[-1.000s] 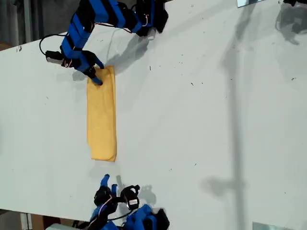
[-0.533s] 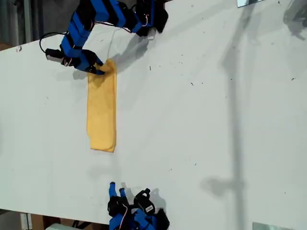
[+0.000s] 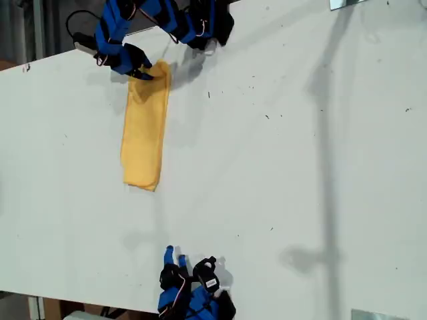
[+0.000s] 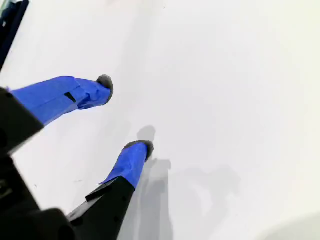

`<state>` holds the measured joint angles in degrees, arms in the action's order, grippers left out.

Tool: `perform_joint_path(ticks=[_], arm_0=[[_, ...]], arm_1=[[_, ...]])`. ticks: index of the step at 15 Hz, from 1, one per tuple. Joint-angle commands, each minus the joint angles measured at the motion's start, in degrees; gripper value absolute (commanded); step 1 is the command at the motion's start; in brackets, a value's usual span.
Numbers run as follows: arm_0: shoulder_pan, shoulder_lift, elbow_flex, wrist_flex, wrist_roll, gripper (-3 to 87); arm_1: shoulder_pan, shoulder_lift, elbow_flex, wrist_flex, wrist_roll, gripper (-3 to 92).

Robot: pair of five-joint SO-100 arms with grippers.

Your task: Grasp corners of a square towel and fold twice.

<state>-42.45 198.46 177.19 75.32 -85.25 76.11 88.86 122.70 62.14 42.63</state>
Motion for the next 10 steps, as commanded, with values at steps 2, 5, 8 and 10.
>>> perform_joint_path(ticks=[2,5,8,10], arm_0=[[3.43,0.44,0.88,-1.58,-2.37,20.5],[3.34,0.44,1.14,-1.67,-2.02,20.5],[3.25,0.44,1.23,-1.67,-1.49,20.4],[3.25,0.44,1.23,-1.67,-1.32,20.3]], arm_1=[[4.13,12.39,6.15,0.09,1.14,0.0],[-0.35,23.12,4.31,5.45,4.83,0.0],[-5.19,27.77,-1.58,8.88,6.50,0.0],[-9.32,30.06,-4.66,7.12,6.15,0.0]])
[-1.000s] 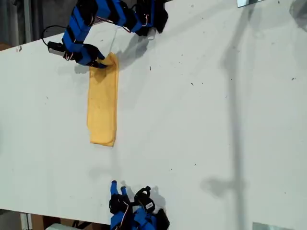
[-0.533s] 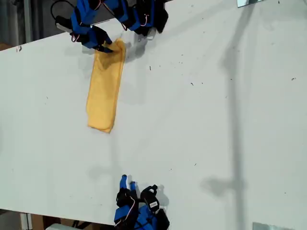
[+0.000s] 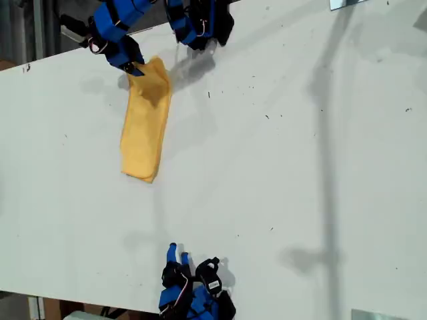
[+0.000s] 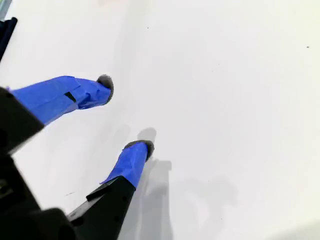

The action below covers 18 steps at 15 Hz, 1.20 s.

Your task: Grasp corners of a square towel and fold twice.

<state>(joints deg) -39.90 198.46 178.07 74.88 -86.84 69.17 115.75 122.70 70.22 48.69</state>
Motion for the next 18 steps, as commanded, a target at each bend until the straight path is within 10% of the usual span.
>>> perform_joint_path(ticks=[1,10,18], arm_0=[[0.70,0.44,0.35,-1.23,0.44,20.3],[0.70,0.44,0.44,-1.49,1.58,19.8],[0.62,0.44,0.44,-1.58,1.67,19.8]], arm_1=[[-3.96,3.25,-6.42,-2.37,0.00,0.0],[-23.29,-11.51,-19.86,-29.09,-3.52,0.0],[-31.03,-49.39,-58.45,-29.53,-6.94,-0.1]])
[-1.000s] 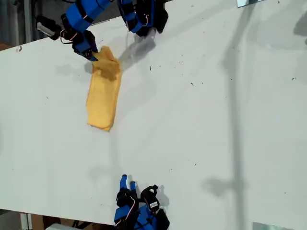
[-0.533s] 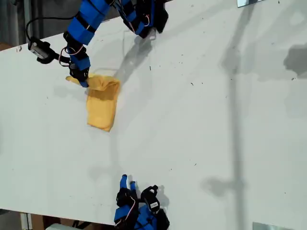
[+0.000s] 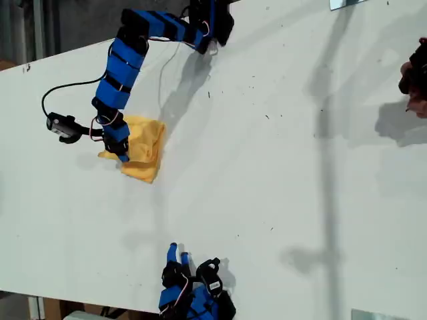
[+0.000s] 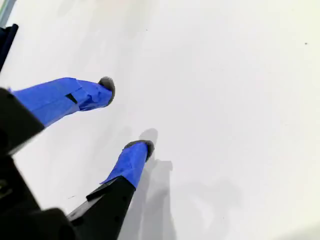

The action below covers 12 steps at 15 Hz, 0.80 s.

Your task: Grasp corners of a square towel and fold twice.

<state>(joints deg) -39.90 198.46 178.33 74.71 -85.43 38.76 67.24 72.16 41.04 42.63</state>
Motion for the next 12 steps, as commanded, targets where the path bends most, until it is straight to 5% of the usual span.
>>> perform_joint_path(ticks=[1,4,8,12], arm_0=[[0.62,0.44,0.18,-1.41,0.35,19.8],[0.62,0.44,0.18,-1.41,0.35,19.8],[0.70,0.44,0.18,-1.41,0.35,19.9],[0.79,0.44,0.18,-1.32,0.35,19.9]], arm_1=[[-0.62,-3.08,-10.11,-0.97,-0.88,-0.1],[-0.44,-5.89,-11.34,-2.20,-1.14,-0.1],[-0.44,-3.08,-8.79,-2.02,-1.14,28.9],[0.88,2.81,-5.54,-0.88,-1.49,30.5]])
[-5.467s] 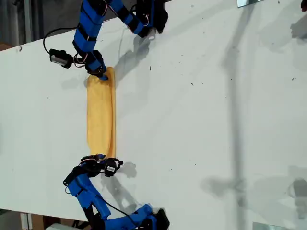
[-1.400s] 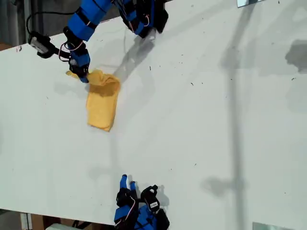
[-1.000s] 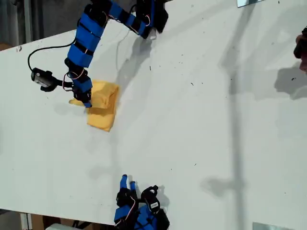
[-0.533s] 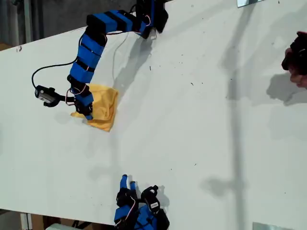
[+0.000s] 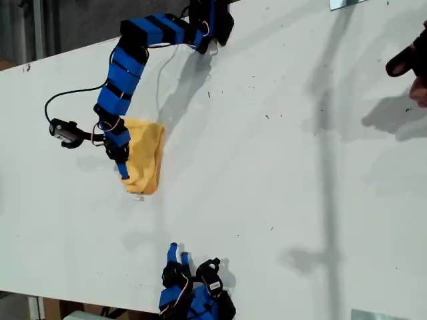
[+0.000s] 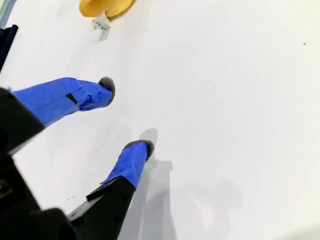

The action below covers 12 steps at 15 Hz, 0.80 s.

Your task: Grasp corners of a square towel and fold twice.

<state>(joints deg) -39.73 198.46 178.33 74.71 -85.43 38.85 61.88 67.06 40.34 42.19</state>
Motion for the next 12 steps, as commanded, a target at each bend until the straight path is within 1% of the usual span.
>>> perform_joint_path(ticks=[1,3,5,7,8,9,10,11,12], arm_0=[[0.62,0.44,0.18,-1.32,0.35,19.9],[0.62,0.44,0.18,-1.32,0.35,19.9],[0.53,0.44,0.18,-1.23,0.26,19.9],[0.44,0.44,0.18,-1.23,0.44,20.3],[0.44,0.44,0.26,-1.49,1.58,21.4],[0.35,0.44,0.26,-1.58,2.11,22.0],[0.26,0.44,0.26,-1.58,2.11,22.4],[0.18,0.44,0.26,-1.41,1.85,23.3],[0.18,0.44,0.18,-1.32,2.11,29.1]], arm_1=[[1.58,12.22,1.32,1.76,-1.85,30.2],[2.72,26.63,13.01,5.36,-2.11,29.4],[1.85,42.89,31.03,10.11,0.44,29.2],[-0.09,66.45,55.81,10.20,5.71,29.3],[-1.58,83.06,68.47,10.28,8.88,28.8],[-4.04,103.10,79.19,13.27,11.95,28.4],[-5.36,119.88,86.48,20.74,14.94,27.5],[-5.45,126.91,89.47,27.86,16.52,27.7],[-6.15,125.86,89.47,30.23,16.96,29.2]])
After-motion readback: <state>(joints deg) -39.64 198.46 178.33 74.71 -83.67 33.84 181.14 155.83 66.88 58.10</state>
